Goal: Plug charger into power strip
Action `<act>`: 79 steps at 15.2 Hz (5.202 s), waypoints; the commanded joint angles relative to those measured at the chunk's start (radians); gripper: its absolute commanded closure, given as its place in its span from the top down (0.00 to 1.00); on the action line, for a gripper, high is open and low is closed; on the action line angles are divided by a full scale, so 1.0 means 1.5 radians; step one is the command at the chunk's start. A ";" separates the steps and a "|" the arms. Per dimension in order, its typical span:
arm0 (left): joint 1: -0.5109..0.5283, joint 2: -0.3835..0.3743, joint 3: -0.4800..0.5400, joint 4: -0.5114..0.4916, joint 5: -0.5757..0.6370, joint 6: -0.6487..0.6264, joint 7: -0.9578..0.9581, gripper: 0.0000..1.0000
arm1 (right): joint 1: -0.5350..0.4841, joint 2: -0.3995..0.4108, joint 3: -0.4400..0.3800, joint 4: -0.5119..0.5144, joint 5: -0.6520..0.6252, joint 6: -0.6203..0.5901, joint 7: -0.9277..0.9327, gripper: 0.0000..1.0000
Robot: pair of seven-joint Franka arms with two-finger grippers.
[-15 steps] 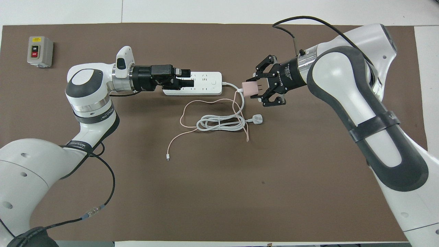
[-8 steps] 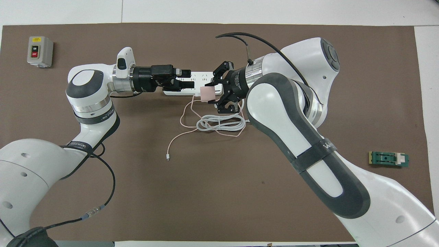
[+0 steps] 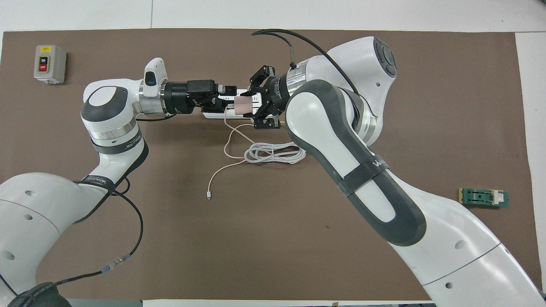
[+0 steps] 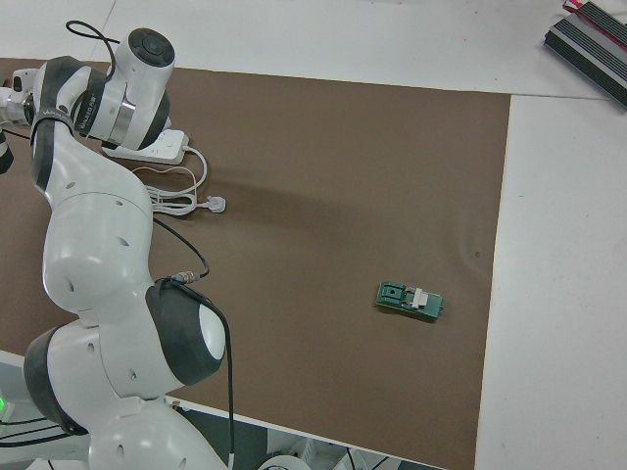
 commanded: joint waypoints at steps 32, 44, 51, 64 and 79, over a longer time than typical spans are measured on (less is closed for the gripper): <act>0.022 -0.021 0.001 0.017 0.070 0.014 0.024 0.00 | -0.017 0.040 -0.010 0.066 -0.008 -0.010 0.053 1.00; 0.055 -0.044 0.005 0.105 0.285 0.028 -0.160 0.00 | -0.132 -0.033 -0.012 0.059 -0.133 -0.135 0.037 1.00; 0.062 -0.047 0.004 0.180 0.587 0.017 -0.325 0.00 | -0.217 -0.097 -0.017 0.031 -0.180 -0.273 -0.171 1.00; 0.076 -0.045 0.001 0.264 0.993 0.023 -0.291 0.00 | -0.291 -0.160 -0.019 0.025 -0.429 -0.433 -0.756 1.00; 0.086 -0.096 0.027 0.261 1.042 -0.051 -0.384 0.00 | -0.324 -0.424 -0.022 -0.190 -0.552 -0.407 -1.073 1.00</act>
